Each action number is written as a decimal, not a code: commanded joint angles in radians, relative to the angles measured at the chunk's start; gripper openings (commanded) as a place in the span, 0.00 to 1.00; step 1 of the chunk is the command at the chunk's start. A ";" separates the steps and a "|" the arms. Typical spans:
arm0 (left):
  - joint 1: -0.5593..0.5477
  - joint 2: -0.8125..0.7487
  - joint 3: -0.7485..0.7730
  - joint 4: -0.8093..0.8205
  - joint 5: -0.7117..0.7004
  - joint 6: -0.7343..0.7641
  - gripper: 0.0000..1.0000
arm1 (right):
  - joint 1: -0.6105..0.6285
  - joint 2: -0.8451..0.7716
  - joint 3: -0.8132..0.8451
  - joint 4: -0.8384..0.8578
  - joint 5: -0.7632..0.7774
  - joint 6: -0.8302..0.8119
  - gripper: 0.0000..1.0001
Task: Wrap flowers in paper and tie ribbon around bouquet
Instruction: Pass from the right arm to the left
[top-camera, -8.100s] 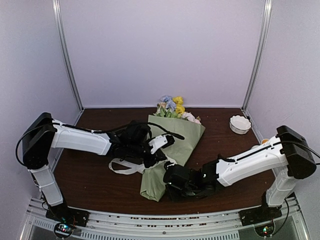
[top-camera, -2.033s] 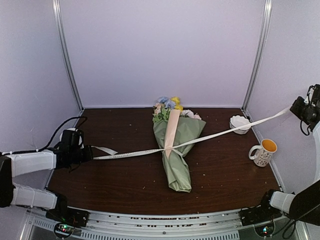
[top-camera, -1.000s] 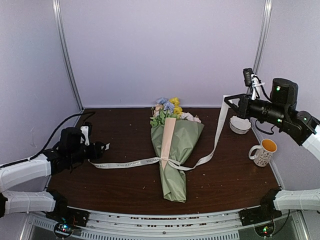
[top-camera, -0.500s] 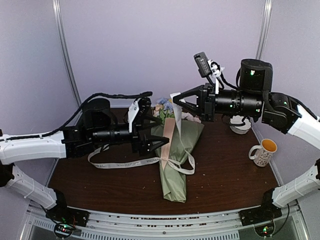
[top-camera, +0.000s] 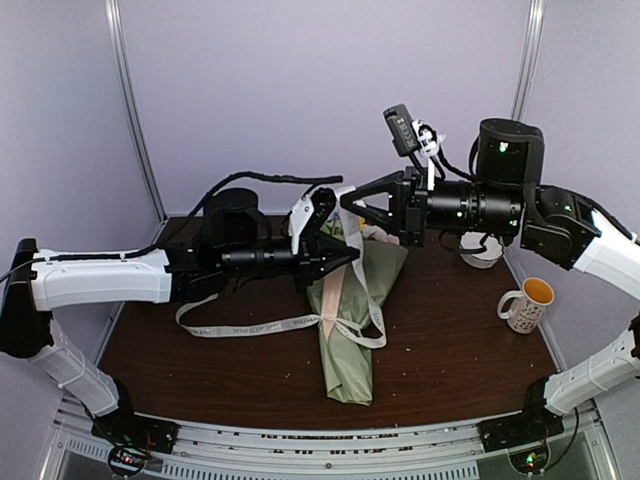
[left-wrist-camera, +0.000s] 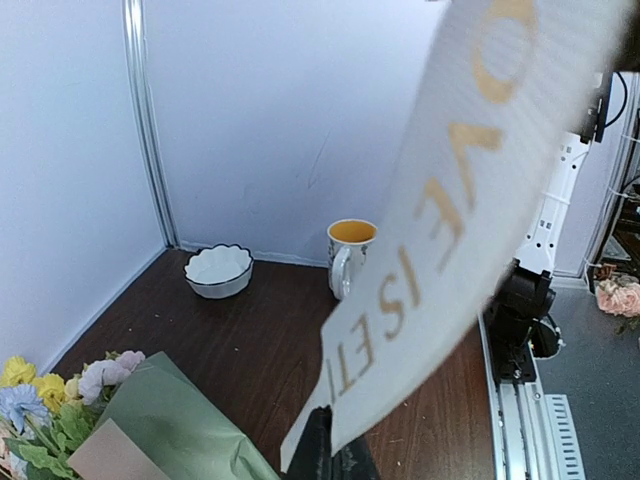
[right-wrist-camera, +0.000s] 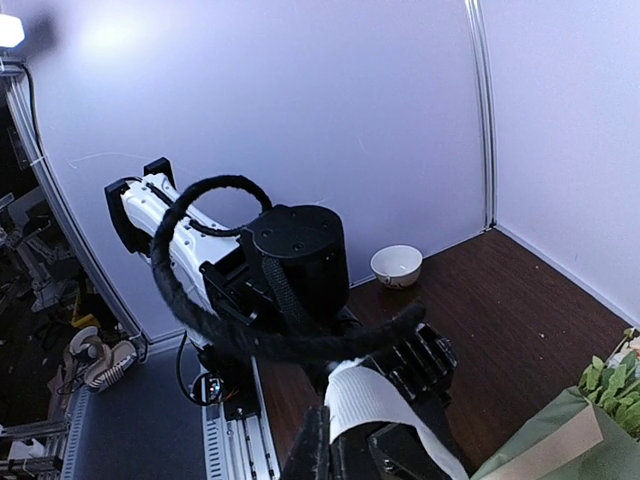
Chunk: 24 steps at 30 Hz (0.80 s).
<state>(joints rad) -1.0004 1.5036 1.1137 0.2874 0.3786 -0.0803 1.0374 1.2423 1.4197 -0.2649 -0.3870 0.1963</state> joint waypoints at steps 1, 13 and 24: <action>0.000 -0.022 0.037 0.044 0.000 -0.009 0.00 | 0.006 -0.064 -0.037 0.001 0.043 -0.035 0.11; 0.000 -0.098 0.004 0.048 -0.036 -0.009 0.00 | -0.005 -0.174 -0.447 0.091 0.283 -0.201 0.67; 0.000 -0.134 -0.015 0.035 -0.037 0.000 0.00 | -0.028 0.029 -0.500 0.304 0.386 -0.190 0.69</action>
<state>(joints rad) -1.0004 1.4143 1.1126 0.2901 0.3431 -0.0883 1.0279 1.2659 0.9352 -0.0898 -0.0582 0.0025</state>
